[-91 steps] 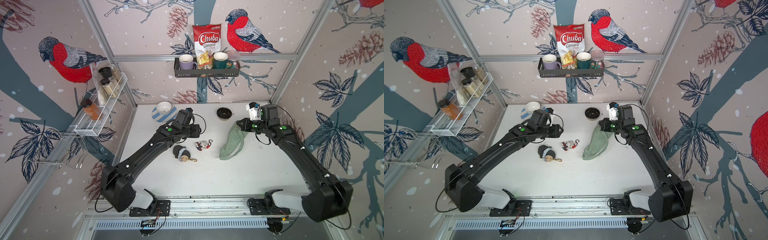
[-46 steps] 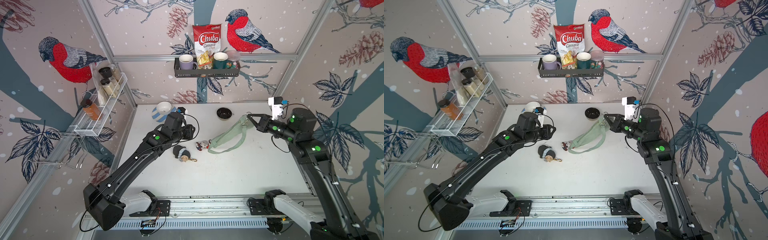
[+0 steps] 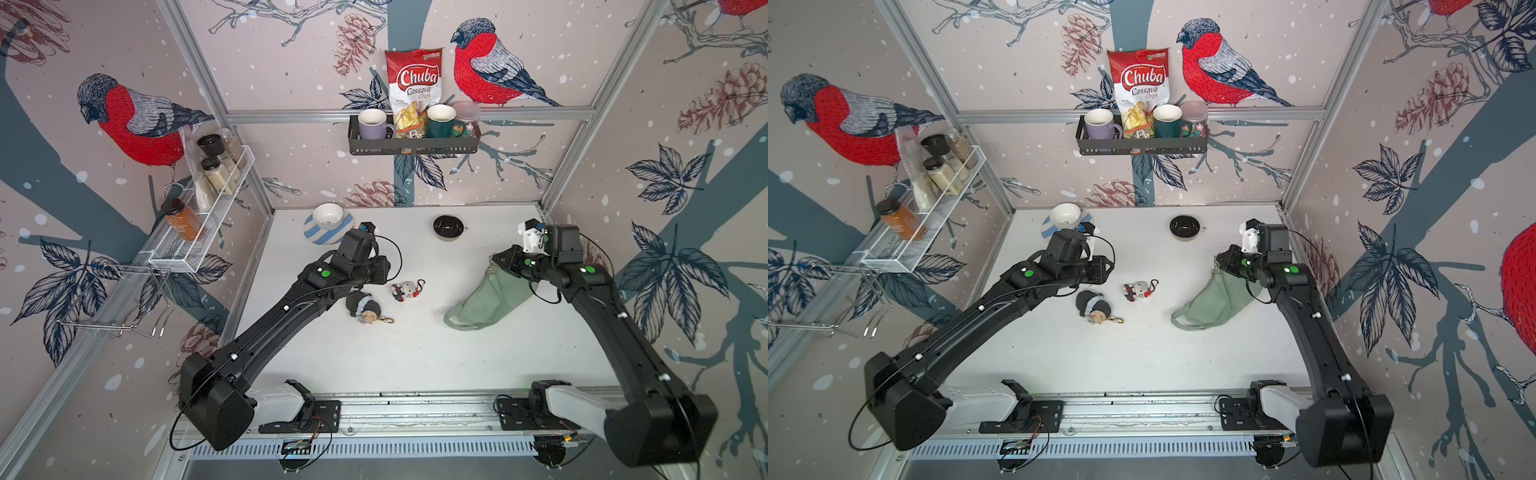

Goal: Remove the decoration from the bag
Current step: Place the bag at the center of the board.

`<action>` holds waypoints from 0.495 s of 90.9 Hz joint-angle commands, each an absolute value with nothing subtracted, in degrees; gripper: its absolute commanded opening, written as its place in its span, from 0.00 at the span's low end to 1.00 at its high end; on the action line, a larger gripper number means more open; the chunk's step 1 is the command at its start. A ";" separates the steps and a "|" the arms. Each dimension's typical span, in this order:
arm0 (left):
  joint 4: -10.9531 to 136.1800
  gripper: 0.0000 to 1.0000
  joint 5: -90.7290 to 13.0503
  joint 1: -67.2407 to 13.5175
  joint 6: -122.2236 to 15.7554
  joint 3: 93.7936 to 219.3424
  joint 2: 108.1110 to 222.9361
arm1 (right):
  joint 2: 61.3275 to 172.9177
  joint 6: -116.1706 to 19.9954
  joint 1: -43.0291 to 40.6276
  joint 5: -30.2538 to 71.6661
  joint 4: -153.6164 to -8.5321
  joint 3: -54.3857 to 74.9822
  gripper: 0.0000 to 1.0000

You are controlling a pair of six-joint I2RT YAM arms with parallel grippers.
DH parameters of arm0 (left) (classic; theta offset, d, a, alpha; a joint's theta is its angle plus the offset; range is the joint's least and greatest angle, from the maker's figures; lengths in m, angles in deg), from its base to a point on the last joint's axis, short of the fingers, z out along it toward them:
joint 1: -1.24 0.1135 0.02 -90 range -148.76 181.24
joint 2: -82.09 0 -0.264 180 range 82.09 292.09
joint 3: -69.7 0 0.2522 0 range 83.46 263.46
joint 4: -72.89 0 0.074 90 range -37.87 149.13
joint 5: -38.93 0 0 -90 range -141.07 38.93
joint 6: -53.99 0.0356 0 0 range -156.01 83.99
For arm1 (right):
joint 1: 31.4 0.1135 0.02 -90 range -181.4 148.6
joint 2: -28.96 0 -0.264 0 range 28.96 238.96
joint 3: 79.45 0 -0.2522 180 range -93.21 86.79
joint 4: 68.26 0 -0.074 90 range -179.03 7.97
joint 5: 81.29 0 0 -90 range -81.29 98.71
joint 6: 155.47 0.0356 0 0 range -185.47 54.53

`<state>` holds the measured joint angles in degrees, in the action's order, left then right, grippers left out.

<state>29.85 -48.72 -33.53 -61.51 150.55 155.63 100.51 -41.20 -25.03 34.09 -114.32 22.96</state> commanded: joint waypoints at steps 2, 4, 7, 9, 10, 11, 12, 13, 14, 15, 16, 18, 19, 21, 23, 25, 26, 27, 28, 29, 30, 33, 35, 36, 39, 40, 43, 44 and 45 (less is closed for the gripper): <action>34.67 0.38 -45.29 -33.48 -62.30 150.26 153.80 | 108.89 -44.99 -25.05 31.21 -111.11 18.93 0.00; 34.63 0.38 -45.47 -33.48 -62.36 150.26 153.61 | 110.49 -44.95 -25.07 31.08 -110.98 18.14 0.00; 34.35 0.38 -45.60 -33.48 -62.31 150.33 153.34 | 112.37 -44.89 -25.07 31.20 -110.61 17.08 0.00; 34.17 0.38 -45.68 -33.48 -62.28 150.34 153.28 | 113.75 -44.84 -25.07 31.40 -110.31 16.50 0.00; 34.13 0.38 -45.65 -33.48 -62.24 150.35 153.24 | 114.29 -44.78 -25.07 31.44 -110.10 16.27 0.00; 34.06 0.38 -45.63 -33.48 -62.18 150.35 153.26 | 114.69 -44.71 -25.07 31.45 -109.82 16.06 0.00; 34.03 0.38 -45.63 -33.48 -62.24 150.35 153.23 | 115.15 -44.59 -25.07 31.51 -109.50 15.87 0.00; 33.97 0.38 -45.62 -33.48 -62.22 150.35 153.26 | 115.52 -44.40 -25.12 31.53 -109.12 15.69 0.00; 33.89 0.38 -45.62 -33.48 -62.17 150.30 153.27 | 115.83 -44.26 -25.10 31.55 -108.49 15.56 0.00; 33.86 0.38 -45.62 -33.52 -62.14 150.28 153.28 | 116.34 -44.10 -25.09 31.55 -108.18 15.45 0.00; 33.75 0.38 -45.58 -33.50 -62.13 150.27 153.33 | 116.86 -43.97 -25.08 31.56 -107.80 15.30 0.00; 33.63 0.38 -45.56 -33.48 -62.19 150.26 153.45 | 117.64 -43.86 -25.14 31.56 -107.04 15.02 0.00; 33.50 0.38 -45.55 -33.48 -62.15 150.26 153.46 | 117.99 -43.68 -25.11 31.56 -106.66 14.87 0.00; 33.34 0.38 -45.43 -33.48 -62.13 150.28 153.55 | 118.69 -43.43 -25.08 31.45 -106.14 14.54 0.00; 33.19 0.38 -45.35 -33.52 -62.12 150.27 153.59 | 119.44 -43.20 -25.08 31.44 -105.76 14.15 0.00; 33.14 0.38 -45.29 -33.49 -62.12 150.26 153.58 | 120.31 -43.01 -25.03 31.44 -105.56 13.72 0.00; 33.08 0.38 -45.28 -33.48 -62.12 150.26 153.57 | 120.60 -42.90 -25.01 31.50 -105.44 13.52 0.00; 33.05 0.38 -45.32 -33.48 -62.12 150.26 153.56 | 121.01 -42.72 -24.95 31.53 -105.29 13.33 0.00; 33.00 0.38 -45.34 -33.48 -62.16 150.26 153.51 | 121.39 -42.54 -24.93 31.59 -105.08 13.14 0.00; 32.92 0.38 -45.35 -33.48 -62.14 150.26 153.49 | 121.71 -42.36 -24.82 31.71 -104.94 13.01 0.00; 32.89 0.38 -45.35 -33.48 -62.08 150.26 153.43 | 122.18 -42.18 -24.73 31.76 -104.77 12.85 0.00; 32.86 0.38 -45.40 -33.48 -62.07 150.26 153.26 | 123.47 -41.91 -24.46 31.84 -104.42 12.34 0.00; 32.85 0.38 -45.52 -33.48 -62.08 150.26 153.21 | 124.37 -41.63 -24.15 31.89 -104.02 11.99 0.00; 32.85 0.38 -45.57 -33.48 -62.10 150.26 153.16 | 124.65 -41.51 -24.00 31.86 -103.92 11.86 0.00; 32.85 0.38 -45.68 -33.48 -62.10 150.26 153.00 | 126.28 -40.65 -23.56 30.84 -103.87 11.44 0.00; 32.85 0.38 -45.69 -33.48 -62.11 150.26 152.92 | 126.62 -40.27 -23.35 30.23 -103.89 11.28 0.00; 32.85 0.38 -45.82 -33.48 -62.00 150.26 152.79 | 128.20 -39.51 -22.60 28.39 -104.76 10.54 0.00; 32.85 0.38 -45.85 -33.48 -62.01 150.26 152.73 | 128.68 -39.40 -22.34 27.95 -105.04 10.30 0.00; 32.81 0.38 -45.91 -33.48 -62.02 150.26 152.70 | 129.13 -39.30 -22.08 27.69 -105.40 10.05 0.00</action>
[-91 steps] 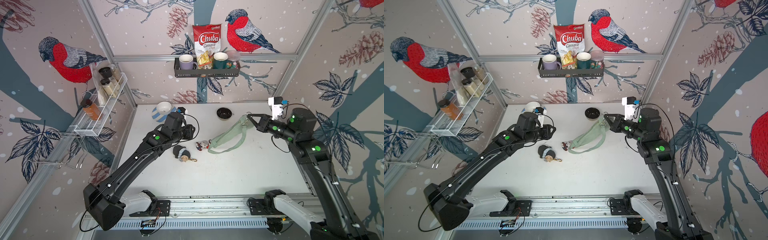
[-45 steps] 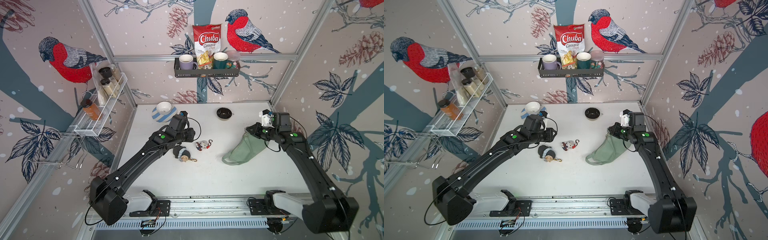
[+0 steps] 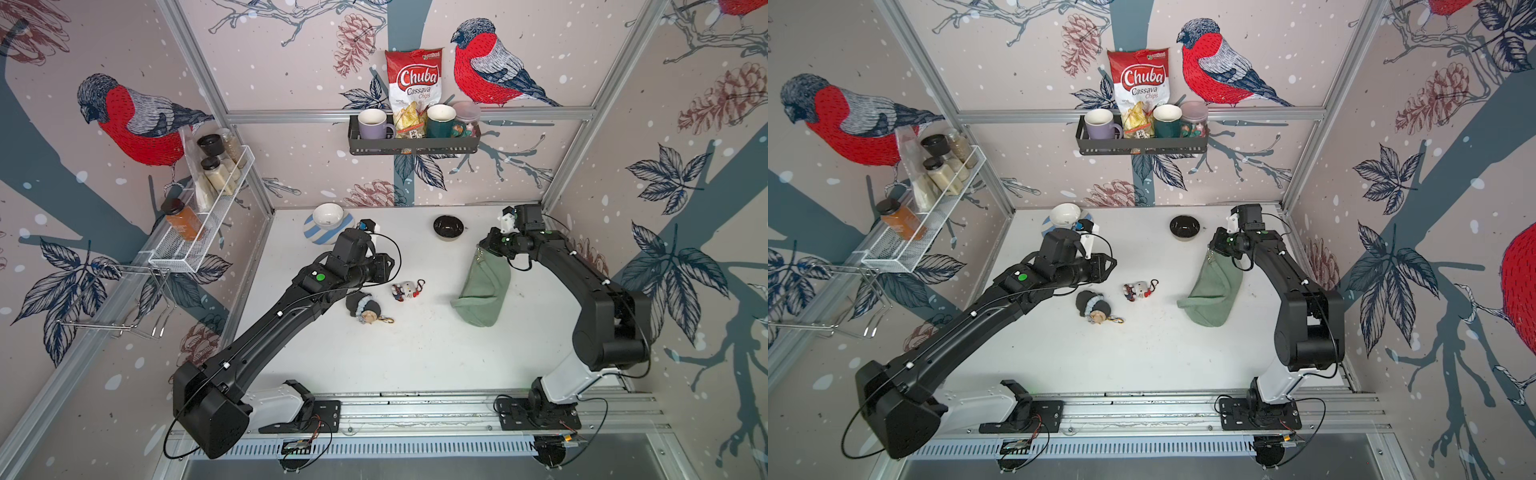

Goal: Remove the decoration from the bag
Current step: Place the bag at the center of the board, then reset both arms

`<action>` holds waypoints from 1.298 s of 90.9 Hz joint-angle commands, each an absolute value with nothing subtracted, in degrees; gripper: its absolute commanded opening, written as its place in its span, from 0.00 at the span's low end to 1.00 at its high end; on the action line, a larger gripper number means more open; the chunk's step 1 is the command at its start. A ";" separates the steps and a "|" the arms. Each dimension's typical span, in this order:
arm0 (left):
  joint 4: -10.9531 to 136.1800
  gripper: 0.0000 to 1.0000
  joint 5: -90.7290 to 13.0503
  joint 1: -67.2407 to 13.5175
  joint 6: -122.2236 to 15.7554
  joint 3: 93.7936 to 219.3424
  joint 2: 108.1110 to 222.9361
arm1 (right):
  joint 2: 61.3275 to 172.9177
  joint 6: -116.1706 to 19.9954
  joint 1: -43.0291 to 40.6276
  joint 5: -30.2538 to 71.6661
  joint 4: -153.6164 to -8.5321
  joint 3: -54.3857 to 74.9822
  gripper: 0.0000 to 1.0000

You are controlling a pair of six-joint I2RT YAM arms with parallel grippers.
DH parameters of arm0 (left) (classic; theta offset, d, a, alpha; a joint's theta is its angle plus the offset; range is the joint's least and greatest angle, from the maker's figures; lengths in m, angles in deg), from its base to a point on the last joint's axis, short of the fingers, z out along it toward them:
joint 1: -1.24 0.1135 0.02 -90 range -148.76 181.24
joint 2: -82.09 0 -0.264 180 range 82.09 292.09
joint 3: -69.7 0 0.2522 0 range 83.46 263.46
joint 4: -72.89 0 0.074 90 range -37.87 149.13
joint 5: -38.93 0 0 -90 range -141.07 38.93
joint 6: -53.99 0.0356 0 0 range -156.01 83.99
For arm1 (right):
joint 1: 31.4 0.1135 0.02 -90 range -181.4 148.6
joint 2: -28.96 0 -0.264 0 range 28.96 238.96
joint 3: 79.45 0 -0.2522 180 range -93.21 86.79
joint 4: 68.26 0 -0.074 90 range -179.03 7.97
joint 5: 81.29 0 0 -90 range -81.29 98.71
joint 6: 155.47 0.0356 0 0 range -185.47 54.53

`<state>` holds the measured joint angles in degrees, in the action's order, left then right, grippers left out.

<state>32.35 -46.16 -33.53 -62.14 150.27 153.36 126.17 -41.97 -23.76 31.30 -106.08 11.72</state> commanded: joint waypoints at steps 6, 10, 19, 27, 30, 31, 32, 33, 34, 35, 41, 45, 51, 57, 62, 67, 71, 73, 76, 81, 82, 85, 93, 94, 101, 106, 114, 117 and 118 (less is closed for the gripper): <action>32.92 0.38 -46.09 -33.48 -61.89 150.26 152.64 | 131.94 -38.92 -20.92 27.03 -107.07 8.23 0.00; 32.92 0.38 -46.24 -33.41 -61.85 150.26 152.76 | 133.75 -38.51 -20.27 27.45 -108.69 6.49 0.00; 33.30 0.38 -45.81 -33.39 -62.18 148.83 153.22 | 136.04 -38.18 -18.01 26.31 -111.26 3.68 0.00; 33.58 0.38 -44.70 -33.39 -62.81 149.13 153.78 | 136.33 -37.23 -15.59 23.30 -112.57 2.90 0.00; 33.70 0.38 -44.39 -33.39 -63.01 149.33 153.82 | 136.25 -36.87 -14.90 22.54 -112.66 2.94 0.00; 33.72 0.38 -44.35 -33.39 -63.04 149.35 153.82 | 136.17 -36.76 -14.76 22.43 -112.68 2.98 0.00; 33.72 0.38 -44.32 -33.39 -63.06 149.37 153.77 | 136.13 -36.66 -14.64 22.29 -112.69 3.01 0.00; 33.68 0.38 -44.31 -33.35 -63.12 149.42 153.75 | 136.07 -36.61 -14.59 22.22 -112.69 3.06 0.00; 33.66 0.38 -44.31 -33.37 -63.10 149.49 153.74 | 136.04 -36.49 -14.47 22.19 -112.70 3.13 0.00; 33.61 0.39 -44.30 -33.38 -63.14 149.52 153.69 | 135.98 -36.39 -14.32 22.08 -112.70 3.12 0.02; 33.16 0.40 -44.50 -33.35 -62.98 149.64 153.13 | 135.92 -36.34 -14.06 22.03 -113.97 2.58 0.13; 32.72 0.42 -44.91 -33.39 -62.76 149.60 152.69 | 135.93 -37.09 -13.89 20.89 -116.26 1.50 0.19; 32.19 0.44 -45.37 -33.21 -62.35 149.58 152.23 | 135.27 -37.85 -13.04 16.27 -118.89 0.27 0.33; 32.02 0.46 -45.45 -32.69 -62.06 152.60 152.10 | 133.46 -38.19 -12.22 13.09 -119.20 0.53 0.46; 31.62 0.48 -46.21 -32.25 -61.40 154.38 152.03 | 131.82 -38.27 -12.06 11.64 -119.49 0.92 0.57; 31.31 0.53 -48.05 -31.89 -60.53 155.73 151.73 | 129.44 -39.07 -12.13 10.95 -119.72 1.40 0.69; 31.47 0.58 -50.56 -31.44 -59.55 156.28 151.21 | 127.48 -39.81 -12.19 10.37 -119.75 2.11 0.83; 31.67 0.62 -52.08 -31.21 -59.12 156.33 150.79 | 125.60 -40.03 -12.21 10.00 -119.80 2.47 0.88; 32.21 0.68 -54.61 -30.80 -58.54 156.03 150.16 | 123.61 -40.87 -12.41 9.67 -119.56 3.27 0.97; 34.12 0.77 -59.66 -29.97 -57.43 154.68 148.66 | 119.96 -42.09 -13.18 9.67 -118.43 5.27 1.00; 34.58 0.78 -60.77 -29.79 -57.22 154.18 148.38 | 119.33 -42.35 -13.42 9.67 -118.11 5.77 1.00; 36.01 0.82 -63.38 -28.95 -56.45 152.66 147.34 | 116.57 -42.89 -14.00 9.72 -116.92 7.56 1.00; 42.03 0.94 -67.09 -26.31 -51.64 146.62 145.03 | 110.04 -45.09 -15.88 9.08 -111.35 13.09 1.00; 43.02 0.95 -67.21 -25.98 -50.46 145.54 144.81 | 109.31 -45.30 -16.04 8.85 -110.40 13.86 1.00; 47.54 0.96 -70.89 -22.81 -46.16 139.89 144.17 | 104.97 -47.54 -16.57 5.39 -103.89 19.89 1.00; 51.35 0.96 -72.66 -19.89 -45.20 136.14 144.23 | 102.30 -49.42 -16.68 2.03 -98.64 24.36 1.00; 62.02 0.96 -79.04 -18.16 -40.76 128.10 144.16 | 99.29 -53.31 -17.30 -2.20 -91.99 30.71 0.97; 67.28 0.96 -83.47 -18.04 -38.74 124.68 144.41 | 98.21 -54.78 -17.66 -4.49 -89.63 32.99 0.97; 69.05 0.96 -84.54 -18.03 -37.86 123.76 144.45 | 97.82 -55.20 -17.77 -5.14 -88.90 33.87 0.97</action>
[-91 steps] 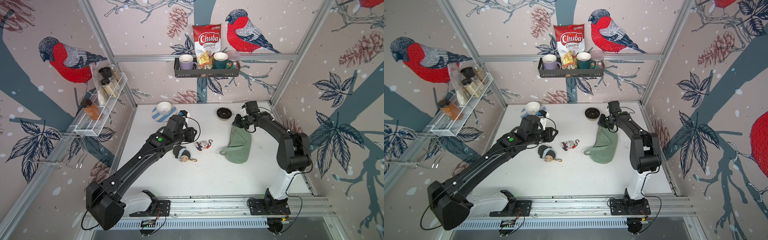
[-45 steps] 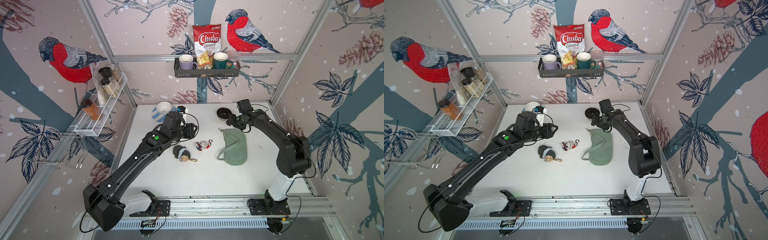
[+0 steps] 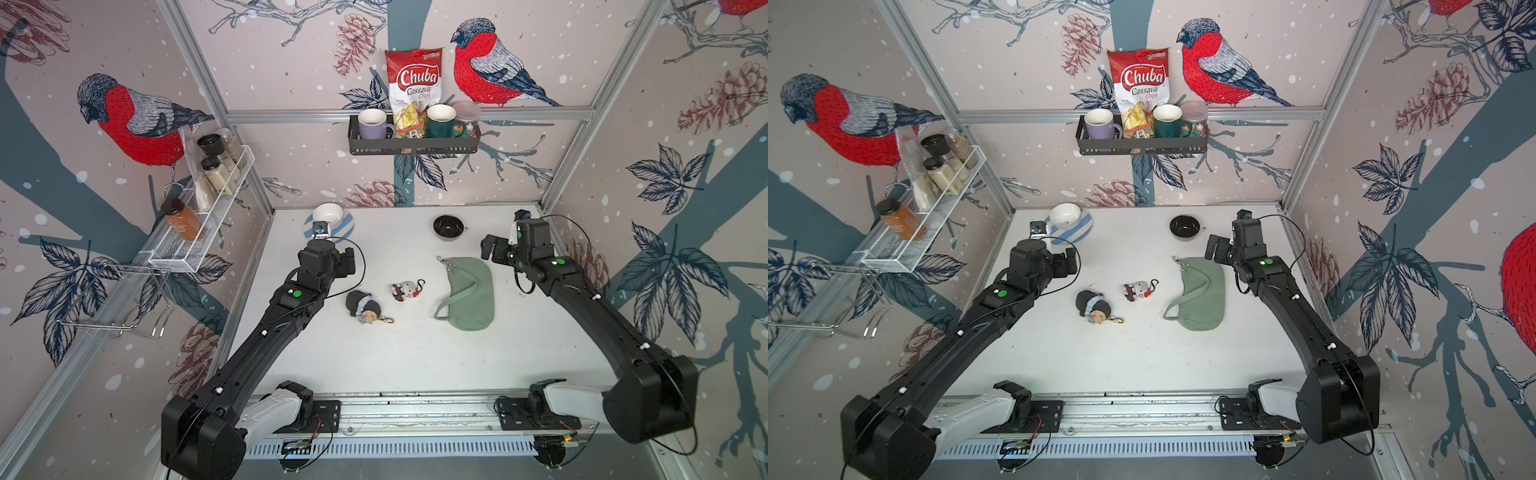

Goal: Remove the decoration from the bag
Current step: Reset both arms

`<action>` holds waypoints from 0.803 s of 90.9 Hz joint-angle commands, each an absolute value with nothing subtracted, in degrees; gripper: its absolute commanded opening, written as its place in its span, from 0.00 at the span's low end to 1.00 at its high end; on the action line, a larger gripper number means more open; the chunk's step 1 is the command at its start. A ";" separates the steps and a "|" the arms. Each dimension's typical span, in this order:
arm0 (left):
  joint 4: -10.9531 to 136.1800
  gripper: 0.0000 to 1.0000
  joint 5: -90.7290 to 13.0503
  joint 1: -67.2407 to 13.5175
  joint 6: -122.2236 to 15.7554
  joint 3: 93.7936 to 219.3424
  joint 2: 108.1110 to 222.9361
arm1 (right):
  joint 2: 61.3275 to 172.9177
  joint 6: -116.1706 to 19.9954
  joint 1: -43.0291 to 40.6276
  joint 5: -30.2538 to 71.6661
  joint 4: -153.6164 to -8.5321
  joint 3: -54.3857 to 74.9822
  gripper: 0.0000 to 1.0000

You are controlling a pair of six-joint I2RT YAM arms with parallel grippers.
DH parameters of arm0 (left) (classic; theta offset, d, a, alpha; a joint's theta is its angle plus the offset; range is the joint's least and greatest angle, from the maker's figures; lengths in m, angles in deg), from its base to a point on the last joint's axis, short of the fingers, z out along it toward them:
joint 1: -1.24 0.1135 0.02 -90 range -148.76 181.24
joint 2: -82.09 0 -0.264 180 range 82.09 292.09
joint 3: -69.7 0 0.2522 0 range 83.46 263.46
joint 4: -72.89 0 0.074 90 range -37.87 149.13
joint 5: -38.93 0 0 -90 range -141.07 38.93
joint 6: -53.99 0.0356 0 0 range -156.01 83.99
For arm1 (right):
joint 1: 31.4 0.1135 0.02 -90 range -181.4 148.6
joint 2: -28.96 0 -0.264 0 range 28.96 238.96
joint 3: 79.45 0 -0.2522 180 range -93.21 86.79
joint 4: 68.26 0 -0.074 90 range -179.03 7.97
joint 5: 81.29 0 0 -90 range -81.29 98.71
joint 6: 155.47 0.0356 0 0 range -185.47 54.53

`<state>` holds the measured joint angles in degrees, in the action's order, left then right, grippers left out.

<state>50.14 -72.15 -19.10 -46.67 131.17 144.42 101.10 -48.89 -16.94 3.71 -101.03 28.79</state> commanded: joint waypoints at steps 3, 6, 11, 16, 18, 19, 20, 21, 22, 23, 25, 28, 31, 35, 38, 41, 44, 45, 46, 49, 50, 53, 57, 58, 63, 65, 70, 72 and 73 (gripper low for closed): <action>74.07 0.96 -88.68 -17.97 -35.21 120.50 145.05 | 96.87 -56.01 -18.71 -6.38 -85.96 36.71 0.99; 80.20 0.96 -93.20 -17.61 -32.72 117.12 146.09 | 95.87 -56.61 -19.85 -7.13 -82.28 40.00 1.00; 90.98 0.96 -96.51 -16.59 -29.78 111.85 148.47 | 94.74 -57.23 -21.52 -7.34 -75.66 45.55 1.00; 101.04 0.96 -96.52 -15.13 -28.84 106.99 151.08 | 94.34 -57.20 -23.67 -7.22 -70.24 50.17 1.00; 103.86 0.96 -96.47 -14.52 -29.32 105.47 152.18 | 94.61 -56.94 -24.48 -7.16 -67.96 51.77 1.00; 105.49 0.96 -96.49 -14.16 -29.85 104.66 152.78 | 94.74 -56.81 -24.87 -7.14 -67.04 52.54 1.00; 106.79 0.96 -96.50 -13.84 -30.47 104.00 153.21 | 94.99 -56.66 -25.23 -7.17 -65.96 53.27 1.00; 108.18 0.96 -96.50 -13.55 -31.13 103.35 153.82 | 95.28 -56.41 -25.55 -7.27 -64.99 53.90 1.00; 109.50 0.96 -96.51 -13.28 -31.73 102.86 154.30 | 95.65 -56.24 -25.97 -7.41 -63.93 54.53 1.00; 110.33 0.96 -96.37 -13.01 -32.29 102.34 155.02 | 96.05 -55.93 -26.31 -7.57 -63.04 55.06 1.00; 112.82 0.96 -95.35 -12.67 -31.92 101.57 156.44 | 96.80 -55.38 -26.94 -7.95 -61.39 55.94 1.00; 115.28 0.96 -94.69 -12.62 -30.70 101.24 158.11 | 98.14 -54.92 -27.64 -8.06 -59.11 57.16 1.00; 113.92 0.96 -95.40 -12.68 -30.86 101.77 158.39 | 99.43 -54.78 -28.03 -8.10 -56.50 58.18 1.00; 108.68 0.96 -93.55 -12.15 -32.13 102.95 157.71 | 101.82 -55.49 -28.30 -7.36 -52.86 59.39 1.00; 107.08 0.96 -91.80 -11.63 -32.70 103.16 157.73 | 103.29 -56.85 -28.16 -7.52 -51.97 59.38 1.00; 107.73 0.96 -90.84 -11.14 -33.10 102.72 158.58 | 104.39 -57.39 -28.31 -8.38 -52.04 58.92 1.00; 110.74 0.96 -90.61 -10.81 -33.45 101.94 160.23 | 105.58 -57.57 -28.55 -8.73 -51.06 58.98 1.00; 111.61 0.96 -90.49 -10.68 -33.59 101.36 160.93 | 105.81 -57.66 -28.66 -8.71 -50.50 59.13 1.00; 113.10 0.96 -90.33 -10.56 -33.70 100.85 161.46 | 106.01 -57.74 -28.76 -8.62 -49.96 59.29 1.00; 118.50 0.96 -89.63 -10.28 -33.76 99.36 163.82 | 106.75 -57.89 -29.07 -8.28 -48.61 59.83 1.00; 120.11 0.96 -89.38 -10.23 -33.66 98.79 164.49 | 106.96 -57.86 -29.23 -8.00 -48.05 59.95 1.00; 124.96 0.96 -88.75 -10.12 -33.31 97.49 167.12 | 107.55 -57.46 -29.74 -7.18 -47.58 60.08 1.00; 131.33 0.96 -87.56 -10.25 -31.85 96.27 170.46 | 108.74 -57.11 -30.27 -6.30 -45.67 60.95 1.00; 131.79 0.96 -86.85 -10.26 -31.69 96.02 170.62 | 109.02 -57.07 -30.35 -6.18 -45.17 61.21 1.00; 130.57 0.96 -85.28 -10.21 -31.97 95.92 170.06 | 111.17 -56.85 -30.56 -5.72 -40.93 63.15 1.00; 130.10 0.96 -85.13 -10.19 -31.99 95.89 169.92 | 112.20 -56.92 -30.55 -5.75 -38.20 63.92 1.00; 130.87 0.96 -84.45 -10.11 -31.80 95.92 170.57 | 113.39 -58.19 -29.95 -4.83 -34.72 64.82 1.00; 131.32 0.96 -84.00 -10.10 -31.58 96.07 171.18 | 113.92 -58.47 -29.94 -3.69 -35.35 64.55 1.00; 131.39 0.96 -83.75 -10.10 -31.51 96.18 171.42 | 114.15 -58.67 -29.93 -3.33 -35.00 64.55 1.00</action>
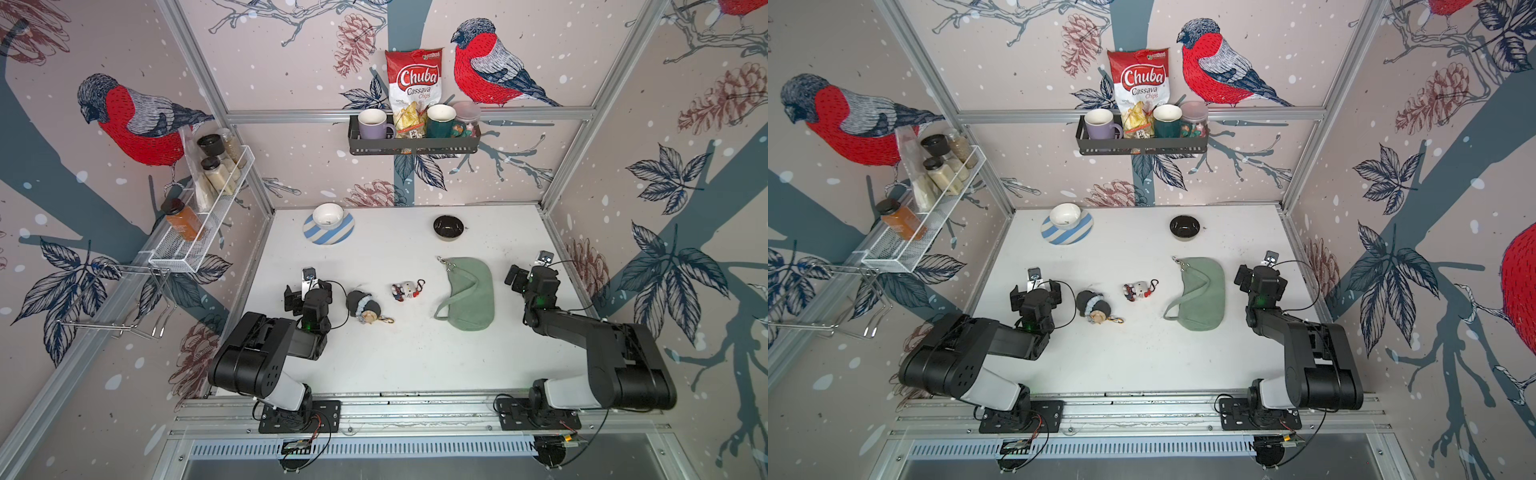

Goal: Remove the decoration from the bag
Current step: Reset both arms

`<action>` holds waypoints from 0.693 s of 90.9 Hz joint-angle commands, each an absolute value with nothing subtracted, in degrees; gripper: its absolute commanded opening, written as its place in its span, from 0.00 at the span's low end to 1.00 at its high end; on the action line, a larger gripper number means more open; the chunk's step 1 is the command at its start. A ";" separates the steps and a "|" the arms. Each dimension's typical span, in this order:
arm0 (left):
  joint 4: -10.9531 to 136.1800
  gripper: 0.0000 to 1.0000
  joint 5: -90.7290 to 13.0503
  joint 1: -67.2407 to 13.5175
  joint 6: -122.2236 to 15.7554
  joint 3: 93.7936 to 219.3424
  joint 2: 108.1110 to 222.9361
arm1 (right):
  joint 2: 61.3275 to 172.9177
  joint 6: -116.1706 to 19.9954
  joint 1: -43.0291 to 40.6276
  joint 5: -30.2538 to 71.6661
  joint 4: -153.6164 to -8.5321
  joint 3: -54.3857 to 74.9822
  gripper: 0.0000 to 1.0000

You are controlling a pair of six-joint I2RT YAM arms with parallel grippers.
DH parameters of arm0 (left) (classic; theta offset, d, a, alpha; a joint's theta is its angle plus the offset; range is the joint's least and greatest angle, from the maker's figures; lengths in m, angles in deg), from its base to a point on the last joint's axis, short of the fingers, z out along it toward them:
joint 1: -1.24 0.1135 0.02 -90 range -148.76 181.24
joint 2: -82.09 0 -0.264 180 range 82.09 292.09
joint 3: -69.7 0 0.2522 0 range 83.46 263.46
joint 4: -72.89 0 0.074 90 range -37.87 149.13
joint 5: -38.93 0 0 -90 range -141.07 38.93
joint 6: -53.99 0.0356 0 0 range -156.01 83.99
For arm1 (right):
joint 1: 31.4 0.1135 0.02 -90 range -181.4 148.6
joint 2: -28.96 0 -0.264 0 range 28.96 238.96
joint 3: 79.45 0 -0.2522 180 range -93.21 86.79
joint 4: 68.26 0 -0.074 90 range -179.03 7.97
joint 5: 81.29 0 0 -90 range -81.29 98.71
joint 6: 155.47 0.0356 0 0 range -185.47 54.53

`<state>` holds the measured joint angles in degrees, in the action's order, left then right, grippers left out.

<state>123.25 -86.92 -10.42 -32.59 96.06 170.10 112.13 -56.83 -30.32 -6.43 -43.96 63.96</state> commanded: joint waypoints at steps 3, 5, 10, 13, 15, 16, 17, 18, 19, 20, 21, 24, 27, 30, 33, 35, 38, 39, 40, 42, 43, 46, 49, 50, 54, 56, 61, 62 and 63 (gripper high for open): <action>130.97 0.96 -83.49 -10.10 -31.56 96.51 172.54 | 114.73 -59.38 -29.69 -2.28 -33.51 65.10 1.00; 131.63 0.96 -83.10 -9.97 -31.30 97.05 173.59 | 114.98 -59.77 -29.66 -1.60 -33.00 65.28 1.00; 132.76 0.96 -83.15 -9.95 -30.71 97.39 174.67 | 115.13 -60.03 -29.58 -1.07 -32.74 65.27 1.00; 130.05 0.96 -82.85 -9.86 -31.42 97.67 173.43 | 115.02 -59.96 -29.64 -1.04 -33.09 65.26 1.00; 128.03 0.96 -82.24 -9.80 -31.59 98.16 172.80 | 115.05 -60.01 -29.58 -1.09 -33.16 65.23 1.00; 127.33 0.96 -81.90 -9.73 -31.56 98.32 172.67 | 115.07 -60.01 -29.57 -1.07 -33.12 65.20 1.00; 126.85 0.96 -81.47 -9.61 -31.50 98.63 172.64 | 115.08 -60.06 -29.56 -1.10 -33.01 65.23 1.00; 126.61 0.96 -80.99 -9.46 -31.39 98.82 172.68 | 115.04 -60.09 -29.52 -1.16 -32.91 65.20 1.00; 126.62 0.96 -80.71 -9.30 -31.33 99.01 172.83 | 115.07 -60.14 -29.40 -1.33 -32.90 65.23 1.00; 126.58 0.96 -80.35 -9.13 -31.34 99.15 172.94 | 115.08 -60.21 -29.35 -1.45 -32.94 65.24 1.00; 126.56 0.96 -80.17 -9.04 -31.30 99.39 173.09 | 115.08 -60.34 -29.23 -1.51 -32.96 65.34 1.00; 125.17 0.96 -79.92 -8.89 -31.50 99.79 172.88 | 115.29 -60.63 -28.84 -1.99 -32.51 65.49 1.00; 123.67 0.96 -79.76 -8.76 -31.79 100.26 172.42 | 115.39 -60.84 -28.61 -2.39 -32.23 65.46 1.00; 123.21 0.96 -79.67 -8.70 -31.95 100.27 172.33 | 115.15 -60.83 -28.61 -2.49 -32.23 65.51 1.00; 123.91 0.96 -79.64 -8.70 -31.83 100.20 172.57 | 115.15 -60.86 -28.62 -2.47 -32.50 65.40 1.00; 124.17 0.96 -79.72 -8.74 -31.74 100.17 172.65 | 115.17 -60.83 -28.60 -2.50 -32.45 65.49 1.00; 124.04 0.96 -79.75 -8.70 -31.82 100.19 172.58 | 115.16 -60.82 -28.57 -2.54 -32.32 65.48 1.00; 123.93 0.96 -79.74 -8.70 -31.85 100.22 172.51 | 115.17 -60.86 -28.54 -2.54 -32.34 65.46 1.00; 123.87 0.96 -79.77 -8.74 -31.87 100.23 172.48 | 115.17 -60.84 -28.52 -2.50 -32.36 65.49 1.00; 123.83 0.96 -79.78 -8.73 -31.90 100.25 172.50 | 115.18 -60.82 -28.51 -2.47 -32.43 65.49 1.00; 123.91 0.96 -79.75 -8.71 -31.89 100.25 172.52 | 115.13 -60.82 -28.50 -2.46 -32.44 65.50 1.00; 124.07 0.96 -79.75 -8.70 -31.88 100.14 172.53 | 115.16 -60.81 -28.55 -2.51 -32.34 65.47 1.00; 123.94 0.96 -79.72 -8.73 -31.88 100.25 172.53 | 115.17 -60.81 -28.51 -2.46 -32.43 65.49 1.00; 123.92 0.96 -79.77 -8.71 -31.88 100.29 172.53 | 115.13 -60.81 -28.51 -2.46 -32.44 65.46 1.00; 124.00 0.96 -79.72 -8.72 -31.89 100.20 172.53 | 115.11 -60.81 -28.50 -2.53 -32.45 65.50 1.00; 124.00 0.96 -79.74 -8.74 -31.88 100.19 172.53 | 115.16 -60.81 -28.52 -2.54 -32.41 65.45 1.00; 123.95 0.96 -79.75 -8.72 -31.88 100.18 172.53 | 115.29 -60.82 -28.48 -2.60 -32.48 65.43 1.00; 123.93 0.96 -79.73 -8.71 -31.88 100.22 172.53 | 115.28 -60.82 -28.49 -2.57 -32.47 65.39 1.00; 123.92 0.96 -79.73 -8.70 -31.88 100.23 172.53 | 115.32 -60.82 -28.50 -2.60 -32.46 65.37 1.00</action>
<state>123.88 -79.78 -8.94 -31.59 99.98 172.75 115.15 -60.15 -28.53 -2.23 -34.32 65.45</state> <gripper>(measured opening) 0.962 0.997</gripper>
